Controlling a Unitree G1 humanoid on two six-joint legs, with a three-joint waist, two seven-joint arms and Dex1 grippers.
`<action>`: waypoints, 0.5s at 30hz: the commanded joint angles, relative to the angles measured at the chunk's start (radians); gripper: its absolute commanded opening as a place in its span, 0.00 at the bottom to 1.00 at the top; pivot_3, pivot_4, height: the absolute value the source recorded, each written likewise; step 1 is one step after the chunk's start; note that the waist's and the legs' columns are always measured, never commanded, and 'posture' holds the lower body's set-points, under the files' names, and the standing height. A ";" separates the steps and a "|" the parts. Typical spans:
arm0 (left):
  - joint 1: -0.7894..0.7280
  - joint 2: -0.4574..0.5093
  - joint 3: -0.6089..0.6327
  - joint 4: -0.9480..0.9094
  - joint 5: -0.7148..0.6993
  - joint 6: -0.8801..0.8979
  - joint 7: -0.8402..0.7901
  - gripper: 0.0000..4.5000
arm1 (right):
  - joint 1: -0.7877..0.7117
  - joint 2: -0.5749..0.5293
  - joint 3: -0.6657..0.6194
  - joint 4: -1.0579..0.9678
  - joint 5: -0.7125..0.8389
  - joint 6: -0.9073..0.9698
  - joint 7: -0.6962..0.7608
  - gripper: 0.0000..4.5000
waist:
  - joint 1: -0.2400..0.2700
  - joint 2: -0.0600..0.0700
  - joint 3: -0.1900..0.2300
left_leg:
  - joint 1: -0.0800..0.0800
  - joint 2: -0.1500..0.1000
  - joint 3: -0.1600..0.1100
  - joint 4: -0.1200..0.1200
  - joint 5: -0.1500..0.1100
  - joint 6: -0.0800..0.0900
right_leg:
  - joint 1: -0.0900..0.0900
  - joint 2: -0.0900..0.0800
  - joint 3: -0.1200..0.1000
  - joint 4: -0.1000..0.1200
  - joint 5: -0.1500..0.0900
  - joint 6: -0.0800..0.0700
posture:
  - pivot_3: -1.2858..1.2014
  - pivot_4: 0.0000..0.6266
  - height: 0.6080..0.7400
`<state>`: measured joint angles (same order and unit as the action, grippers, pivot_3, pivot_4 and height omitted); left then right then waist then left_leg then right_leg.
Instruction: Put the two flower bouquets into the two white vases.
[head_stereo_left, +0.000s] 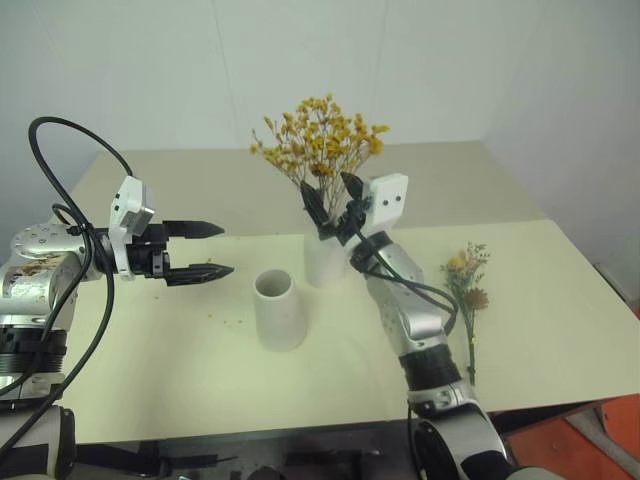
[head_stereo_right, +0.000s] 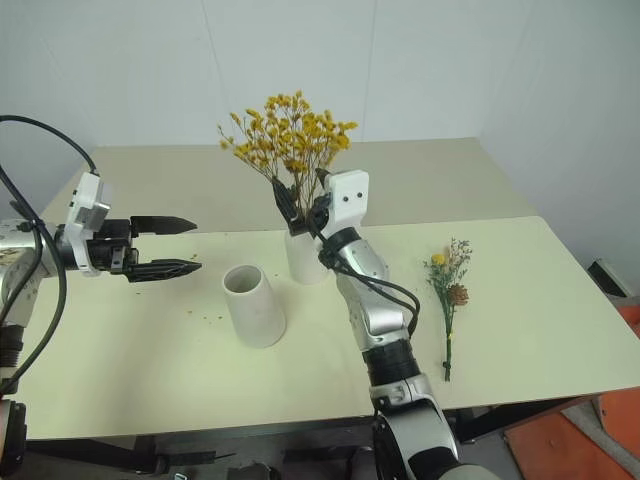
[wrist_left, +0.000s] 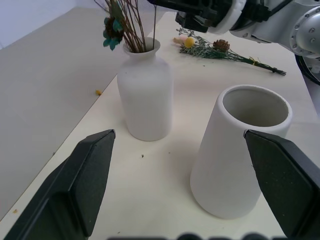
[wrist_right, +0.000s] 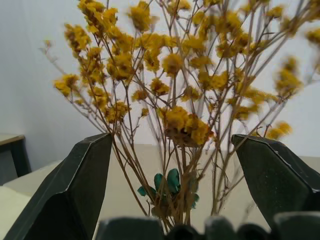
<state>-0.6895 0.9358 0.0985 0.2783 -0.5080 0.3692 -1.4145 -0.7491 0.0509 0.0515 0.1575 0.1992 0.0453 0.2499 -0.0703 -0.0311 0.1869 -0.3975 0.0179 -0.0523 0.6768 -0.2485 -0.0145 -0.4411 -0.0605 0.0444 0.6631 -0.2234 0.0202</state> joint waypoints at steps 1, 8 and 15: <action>-0.005 -0.003 0.029 -0.009 0.004 -0.024 0.005 1.00 | 0.036 -0.033 0.019 -0.147 -0.030 0.053 -0.009 0.99 | 0.000 0.000 0.000 | 0.000 0.000 0.000 0.000 0.000 0.000 | 0.000 0.000 0.000 0.000 0.000 0.000 | 0.52 0.24 1.00; -0.030 -0.031 0.090 -0.087 -0.098 0.039 0.014 1.00 | 0.130 -0.160 -0.059 -0.493 0.026 0.309 -0.042 0.99 | 0.004 0.000 0.000 | 0.000 0.000 0.000 0.000 0.000 0.000 | 0.000 0.000 0.000 0.000 0.000 0.000 | 0.52 0.24 1.00; -0.074 -0.007 0.086 -0.157 -0.122 0.059 -0.032 1.00 | 0.156 -0.402 -0.244 -0.805 0.193 0.841 -0.055 0.99 | 0.013 0.000 0.000 | 0.001 0.000 0.000 0.001 0.000 0.000 | 0.002 0.000 -0.001 -0.005 0.000 0.000 | 0.52 0.24 1.00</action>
<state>-0.7393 0.9152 0.1775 0.1536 -0.6252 0.4358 -1.4292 -0.5845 -0.3270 -0.1417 -0.5679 0.3427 0.7537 0.2046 -0.0569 -0.0315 0.1867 -0.3955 0.0178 -0.0526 0.6772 -0.2486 -0.0143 -0.4380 -0.0607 0.0438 0.6568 -0.2239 0.0199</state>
